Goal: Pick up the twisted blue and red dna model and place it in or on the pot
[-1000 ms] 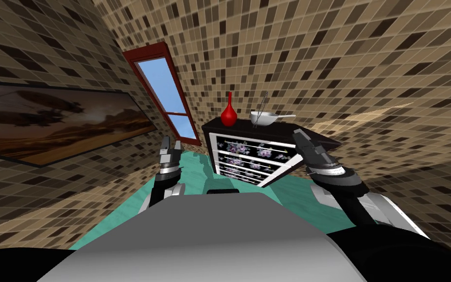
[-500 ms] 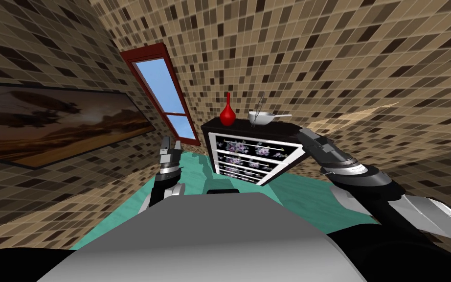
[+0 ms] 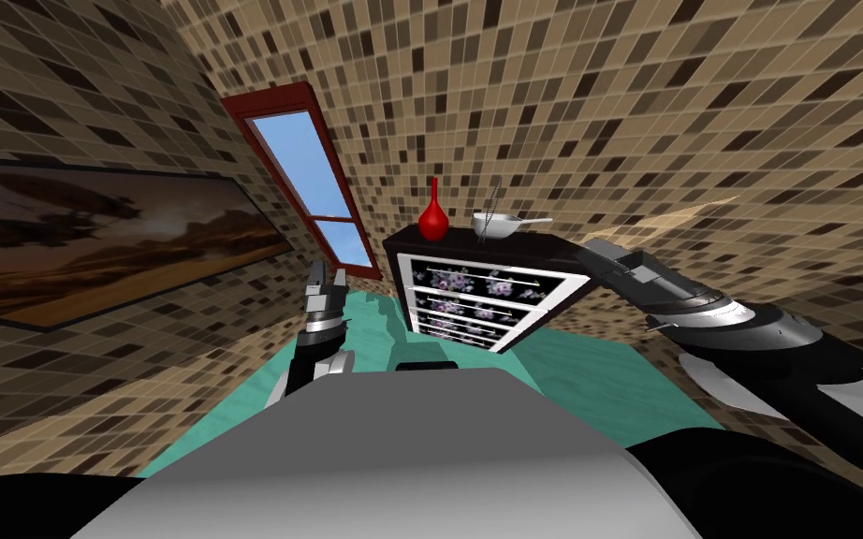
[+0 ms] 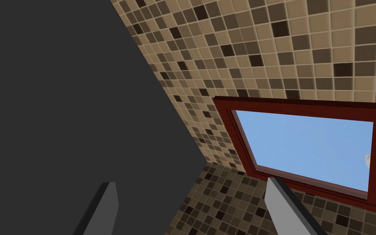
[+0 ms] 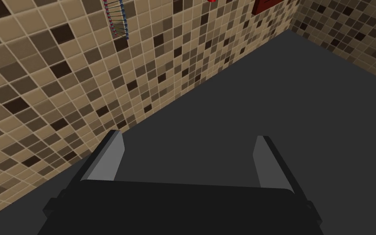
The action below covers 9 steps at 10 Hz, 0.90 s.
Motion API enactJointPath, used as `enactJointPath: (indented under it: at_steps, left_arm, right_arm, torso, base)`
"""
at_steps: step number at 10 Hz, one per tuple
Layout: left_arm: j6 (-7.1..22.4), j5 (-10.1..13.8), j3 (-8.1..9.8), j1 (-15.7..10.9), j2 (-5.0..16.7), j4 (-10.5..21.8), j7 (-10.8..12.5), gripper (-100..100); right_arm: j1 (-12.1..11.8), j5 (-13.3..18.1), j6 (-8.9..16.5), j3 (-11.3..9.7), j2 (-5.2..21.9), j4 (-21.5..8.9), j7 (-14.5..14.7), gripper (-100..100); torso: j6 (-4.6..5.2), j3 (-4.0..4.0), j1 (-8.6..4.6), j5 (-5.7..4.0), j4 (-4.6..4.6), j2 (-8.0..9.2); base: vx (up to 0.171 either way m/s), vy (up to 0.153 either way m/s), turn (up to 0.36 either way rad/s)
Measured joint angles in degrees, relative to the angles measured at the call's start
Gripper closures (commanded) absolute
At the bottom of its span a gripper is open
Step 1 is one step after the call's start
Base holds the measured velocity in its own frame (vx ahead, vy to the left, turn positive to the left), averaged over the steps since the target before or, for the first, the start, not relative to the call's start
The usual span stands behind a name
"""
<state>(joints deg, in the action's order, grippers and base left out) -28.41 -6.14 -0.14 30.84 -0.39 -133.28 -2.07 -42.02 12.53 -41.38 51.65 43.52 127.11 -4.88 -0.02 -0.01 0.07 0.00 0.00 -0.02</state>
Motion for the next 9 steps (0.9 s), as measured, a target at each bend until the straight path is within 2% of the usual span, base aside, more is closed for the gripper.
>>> enactJointPath:
  at_steps: [3, 9]
  left_arm:
    - [0.0, 0.0, 0.00, 0.0, 0.0, 0.0, 0.0, 0]
    - [0.0, 0.0, 0.00, 0.0, 0.0, 0.0, 0.0, 0]
  right_arm:
    - [-2.9, 0.5, -0.3, 4.8, 5.2, -2.9, -2.2, -100]
    - [-8.1, 1.6, 0.0, 12.4, 15.8, -8.4, -6.5, -100]
  torso:
    - [0.01, -0.03, 0.03, 0.01, -0.01, -0.06]
    - [0.00, -0.10, 0.13, 0.02, -0.04, -0.18]
  base:
    - [0.017, 0.018, -0.045]
    - [0.032, 0.030, -0.053]
